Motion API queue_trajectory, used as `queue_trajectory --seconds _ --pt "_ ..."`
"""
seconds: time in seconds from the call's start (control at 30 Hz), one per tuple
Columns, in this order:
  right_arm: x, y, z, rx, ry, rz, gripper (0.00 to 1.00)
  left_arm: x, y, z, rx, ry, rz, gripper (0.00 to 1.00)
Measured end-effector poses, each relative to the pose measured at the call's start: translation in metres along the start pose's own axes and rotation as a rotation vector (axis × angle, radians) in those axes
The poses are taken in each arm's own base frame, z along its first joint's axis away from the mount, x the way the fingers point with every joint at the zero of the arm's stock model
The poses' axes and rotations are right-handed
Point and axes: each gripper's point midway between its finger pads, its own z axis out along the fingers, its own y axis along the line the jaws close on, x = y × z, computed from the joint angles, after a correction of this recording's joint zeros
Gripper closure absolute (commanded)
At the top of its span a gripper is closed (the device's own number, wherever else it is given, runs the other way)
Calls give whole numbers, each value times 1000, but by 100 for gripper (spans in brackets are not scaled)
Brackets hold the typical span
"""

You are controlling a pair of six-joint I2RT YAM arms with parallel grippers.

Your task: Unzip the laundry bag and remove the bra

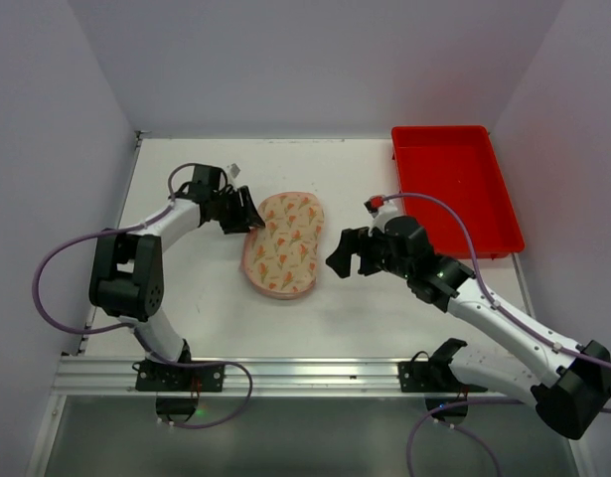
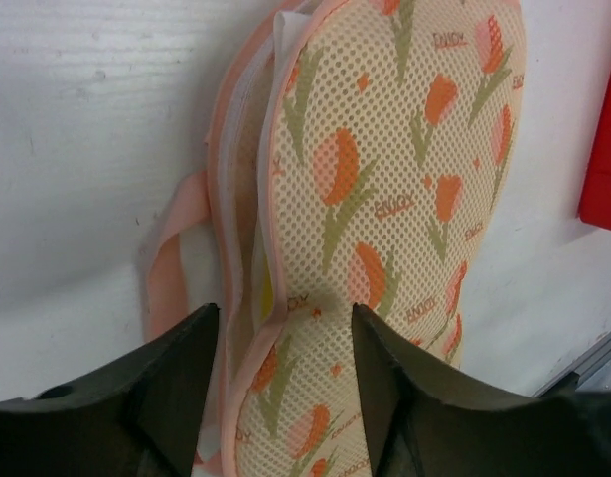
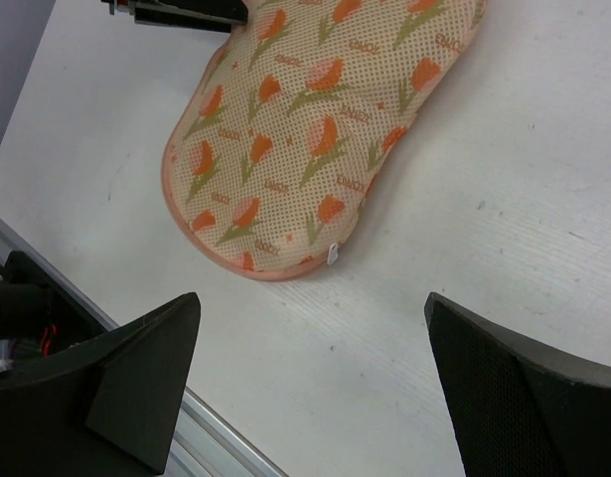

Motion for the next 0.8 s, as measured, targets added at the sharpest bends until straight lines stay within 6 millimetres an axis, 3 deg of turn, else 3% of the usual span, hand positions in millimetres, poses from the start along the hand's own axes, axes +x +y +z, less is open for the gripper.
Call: queue_trajectory --seconds 0.1,0.23,0.37,0.43,0.67,0.8 --pt "4 -3 0 6 6 -3 4 -6 -4 4 22 3 26 58" --pt "9 -8 2 25 15 -3 4 -6 -9 4 54 14 47 82" --pt "12 -10 3 31 20 -2 4 -3 -11 4 73 25 56 89" --pt "12 -10 3 31 20 -2 4 1 -10 5 75 35 52 98" --pt "11 -10 3 31 13 -2 4 9 -16 3 98 52 48 100" --pt "8 -10 0 32 -1 -3 4 6 -49 -8 141 25 91 100"
